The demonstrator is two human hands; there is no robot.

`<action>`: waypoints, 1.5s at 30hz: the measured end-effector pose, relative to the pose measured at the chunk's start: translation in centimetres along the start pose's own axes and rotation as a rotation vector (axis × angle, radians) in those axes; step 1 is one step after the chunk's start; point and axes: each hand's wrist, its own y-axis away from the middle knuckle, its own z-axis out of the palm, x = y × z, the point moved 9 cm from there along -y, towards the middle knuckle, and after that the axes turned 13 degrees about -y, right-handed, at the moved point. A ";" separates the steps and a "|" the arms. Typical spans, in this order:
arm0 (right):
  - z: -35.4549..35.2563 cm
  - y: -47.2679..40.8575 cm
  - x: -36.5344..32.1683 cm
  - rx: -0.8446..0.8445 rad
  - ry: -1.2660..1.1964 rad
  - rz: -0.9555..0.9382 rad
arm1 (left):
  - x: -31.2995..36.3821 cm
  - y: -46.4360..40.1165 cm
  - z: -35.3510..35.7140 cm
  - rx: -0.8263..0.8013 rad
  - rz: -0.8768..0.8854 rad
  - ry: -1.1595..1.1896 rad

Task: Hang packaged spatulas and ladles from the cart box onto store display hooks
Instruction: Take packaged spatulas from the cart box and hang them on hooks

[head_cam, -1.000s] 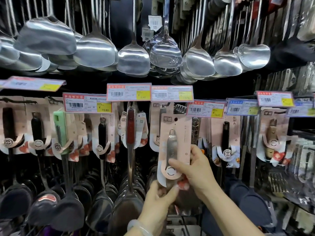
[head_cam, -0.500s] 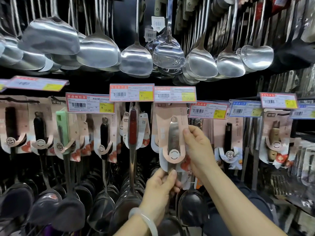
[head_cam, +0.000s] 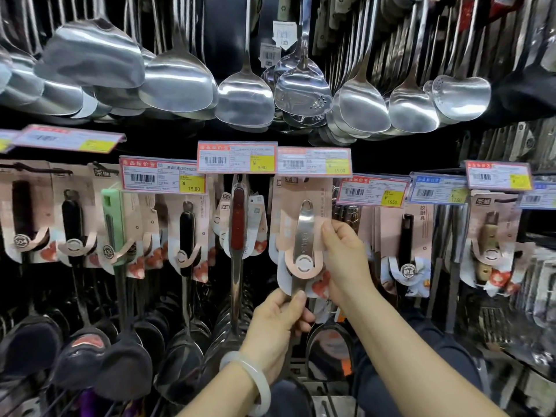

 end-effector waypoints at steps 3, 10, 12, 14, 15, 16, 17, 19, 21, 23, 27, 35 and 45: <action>0.1 -0.2 -0.2 0.010 0.010 0.001 | 0.1 -0.2 0.1 0.011 0.005 0.008; -0.1 -0.8 -0.4 0.016 -0.013 0.032 | 0.1 -0.6 0.7 0.019 -0.001 0.027; -0.4 -0.7 0.1 0.041 -0.021 0.077 | -0.3 -0.6 0.6 0.031 -0.012 0.015; -0.6 -0.5 0.8 0.055 -0.021 0.123 | -1.0 -0.5 0.4 0.042 -0.041 0.007; -0.7 -0.5 1.1 0.059 -0.011 0.137 | -1.3 -0.5 0.2 0.049 -0.053 0.001; -0.6 -0.6 1.3 0.062 0.001 0.142 | -1.5 -0.5 0.0 0.056 -0.059 -0.007; -0.5 -0.8 1.3 0.065 0.021 0.138 | -1.6 -0.6 -0.1 0.063 -0.060 -0.015; -0.2 -1.3 0.9 0.070 0.148 0.081 | -1.6 -1.1 -0.4 0.079 -0.066 -0.009; 0.1 -1.5 0.1 0.044 0.296 -0.019 | -1.7 -1.6 -0.4 0.084 -0.075 0.000; 0.6 -0.7 -0.2 -0.042 0.380 -0.133 | -1.9 -2.0 0.0 0.073 -0.076 0.003; 1.9 0.8 -0.2 -0.246 0.695 -0.363 | -2.1 -2.6 1.0 0.021 -0.044 0.058; 2.5 -1.6 0.9 -0.307 1.107 -0.303 | -3.3 -5.6 0.7 0.039 -0.091 0.096; 2.5 -4.1 2.9 -0.280 1.184 -0.231 | -4.2 -8.6 -1.0 0.116 -0.067 0.132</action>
